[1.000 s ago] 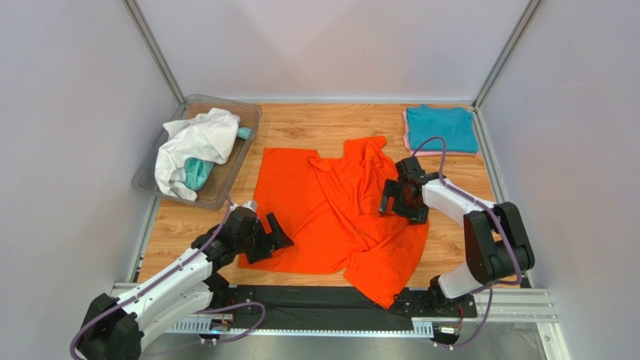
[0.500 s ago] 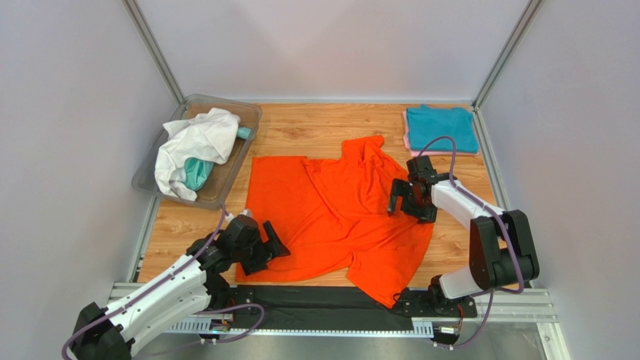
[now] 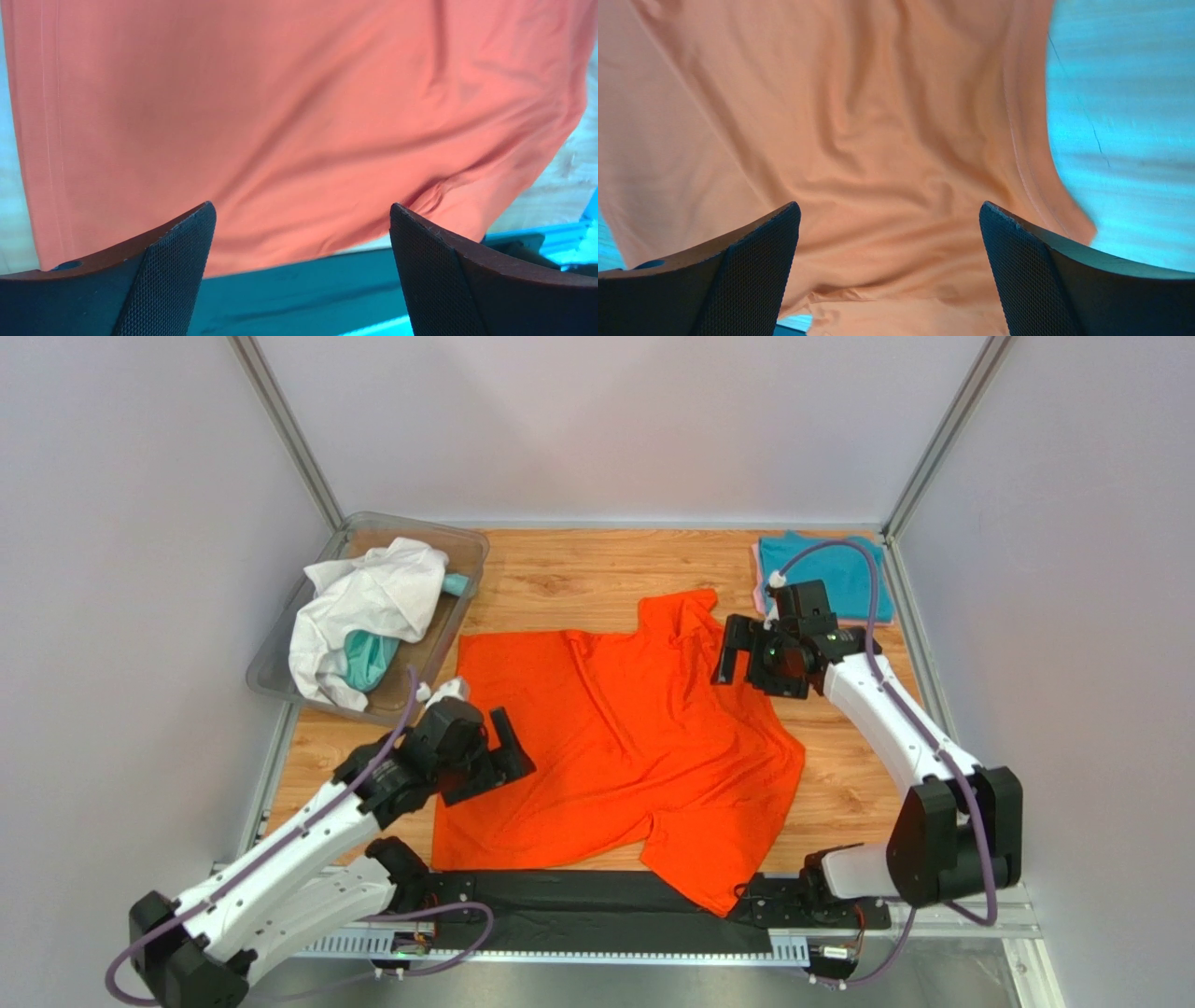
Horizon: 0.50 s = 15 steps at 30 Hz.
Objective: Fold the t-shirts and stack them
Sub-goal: Flatten the tshirt out
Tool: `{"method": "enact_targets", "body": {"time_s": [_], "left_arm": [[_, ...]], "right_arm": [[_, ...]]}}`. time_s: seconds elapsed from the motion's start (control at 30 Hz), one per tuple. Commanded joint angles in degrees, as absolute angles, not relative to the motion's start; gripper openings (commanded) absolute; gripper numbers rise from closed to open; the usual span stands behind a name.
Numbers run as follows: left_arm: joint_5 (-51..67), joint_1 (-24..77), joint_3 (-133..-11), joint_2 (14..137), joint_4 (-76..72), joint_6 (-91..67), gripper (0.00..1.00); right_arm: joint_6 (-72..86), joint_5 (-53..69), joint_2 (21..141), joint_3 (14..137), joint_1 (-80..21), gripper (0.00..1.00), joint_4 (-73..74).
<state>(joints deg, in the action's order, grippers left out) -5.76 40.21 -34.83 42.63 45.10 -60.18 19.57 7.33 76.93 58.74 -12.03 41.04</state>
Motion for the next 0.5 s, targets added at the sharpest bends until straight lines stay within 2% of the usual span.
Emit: {"method": "enact_targets", "body": {"time_s": [0.0, 0.23, 0.37, 0.47], "left_arm": [[-10.0, 38.3, -42.0, 51.7, 39.7, -51.3, 1.0], [-0.4, 24.9, -55.2, 73.5, 26.1, -43.1, 1.0], [1.4, 22.0, -62.7, 88.1, 22.1, -40.2, 1.0], [3.3, 20.5, -67.3, 96.2, 22.2, -39.1, 1.0]], "right_arm": [[17.9, 10.9, 83.7, 65.4, -12.4, 1.0, 37.7], [17.5, 12.8, 103.0, 81.7, -13.1, 1.0, 35.3], [17.6, 13.1, 116.2, 92.2, -13.1, 1.0, 36.0], [17.1, 12.2, 121.9, 98.2, -13.0, 1.0, 36.5]]}}
